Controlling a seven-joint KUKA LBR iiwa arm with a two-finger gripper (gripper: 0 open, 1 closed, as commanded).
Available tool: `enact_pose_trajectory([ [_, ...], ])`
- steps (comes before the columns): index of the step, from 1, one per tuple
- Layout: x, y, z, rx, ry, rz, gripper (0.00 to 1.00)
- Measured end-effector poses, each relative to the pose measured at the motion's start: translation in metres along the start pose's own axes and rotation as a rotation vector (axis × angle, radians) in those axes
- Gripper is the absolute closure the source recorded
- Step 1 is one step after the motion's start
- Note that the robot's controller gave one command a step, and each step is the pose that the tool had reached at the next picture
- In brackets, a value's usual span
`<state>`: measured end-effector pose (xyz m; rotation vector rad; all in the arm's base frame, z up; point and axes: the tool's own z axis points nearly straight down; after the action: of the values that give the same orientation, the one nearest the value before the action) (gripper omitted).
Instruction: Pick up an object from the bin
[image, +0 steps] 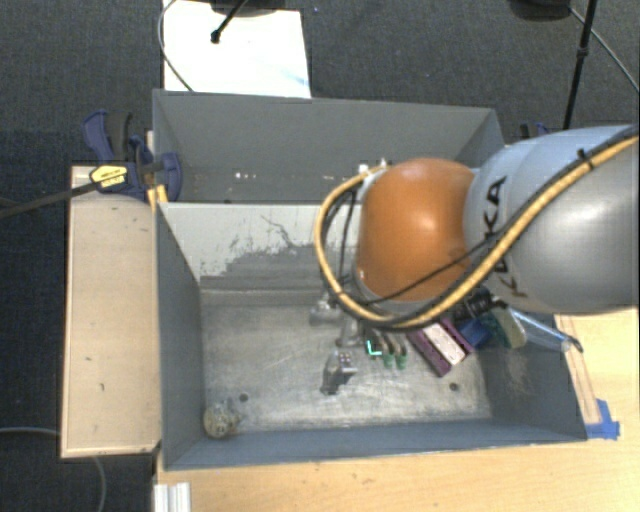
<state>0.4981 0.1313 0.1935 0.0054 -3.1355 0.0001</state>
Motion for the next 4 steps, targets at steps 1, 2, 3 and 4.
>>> enact_pose_trajectory([
  [1, -0.036, -0.054, 0.118, 0.001, -0.006, 0.006, 0.00],
  [2, -0.041, -0.089, 0.101, 0.001, -0.012, -0.019, 0.00],
  [3, -0.078, -0.139, 0.120, -0.001, -0.014, -0.128, 0.00],
  [4, -0.075, -0.210, 0.118, 0.001, -0.009, -0.120, 0.00],
])
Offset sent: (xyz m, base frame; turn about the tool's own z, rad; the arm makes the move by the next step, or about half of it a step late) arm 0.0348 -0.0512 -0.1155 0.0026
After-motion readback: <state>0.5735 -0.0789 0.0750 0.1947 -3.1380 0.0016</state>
